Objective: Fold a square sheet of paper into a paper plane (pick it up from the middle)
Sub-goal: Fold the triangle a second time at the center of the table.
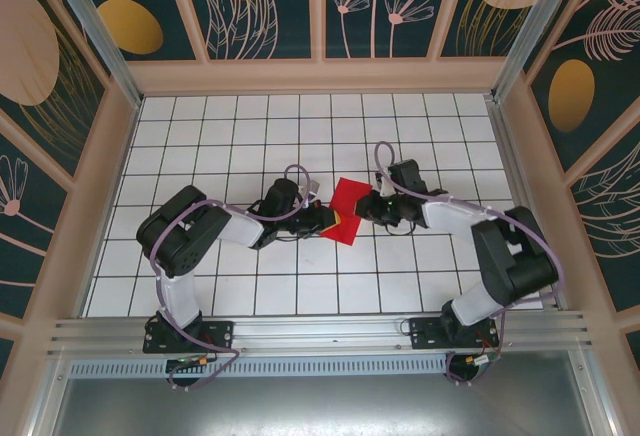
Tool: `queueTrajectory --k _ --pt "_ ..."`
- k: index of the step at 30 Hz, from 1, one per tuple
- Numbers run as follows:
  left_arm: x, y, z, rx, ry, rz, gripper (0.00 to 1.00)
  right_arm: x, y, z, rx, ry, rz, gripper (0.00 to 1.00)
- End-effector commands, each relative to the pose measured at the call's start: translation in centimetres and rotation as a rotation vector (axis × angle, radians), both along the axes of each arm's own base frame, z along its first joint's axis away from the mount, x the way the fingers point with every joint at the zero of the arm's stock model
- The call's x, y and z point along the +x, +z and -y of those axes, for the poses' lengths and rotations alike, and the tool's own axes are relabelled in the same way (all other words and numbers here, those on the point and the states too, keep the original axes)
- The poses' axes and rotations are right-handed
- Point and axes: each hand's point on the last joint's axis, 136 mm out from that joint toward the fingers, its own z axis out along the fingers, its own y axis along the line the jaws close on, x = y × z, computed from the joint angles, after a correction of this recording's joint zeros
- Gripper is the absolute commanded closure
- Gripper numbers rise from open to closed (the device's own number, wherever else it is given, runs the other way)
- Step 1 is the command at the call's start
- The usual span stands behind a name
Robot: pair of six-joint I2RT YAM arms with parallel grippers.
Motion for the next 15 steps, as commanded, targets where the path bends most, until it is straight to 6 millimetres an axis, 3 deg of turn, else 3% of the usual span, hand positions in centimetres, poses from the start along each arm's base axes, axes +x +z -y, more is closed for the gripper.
queueTrajectory --k 1,3,6,15 --pt "0.4 0.9 1.0 -0.037 -0.014 0.027 1.0 -0.1 2.3 -0.3 0.086 0.002 0.061 0.68" --pt "0.4 0.8 1.0 -0.036 -0.016 0.025 1.0 -0.6 3.0 -1.0 0.131 0.05 0.081 0.58" --pt "0.5 0.8 1.0 -0.036 -0.014 0.023 1.0 -1.0 3.0 -1.5 0.159 0.086 0.077 0.52" --pt "0.5 0.8 1.0 -0.036 -0.015 0.025 1.0 -1.5 1.8 -3.4 0.164 0.172 0.04 0.54"
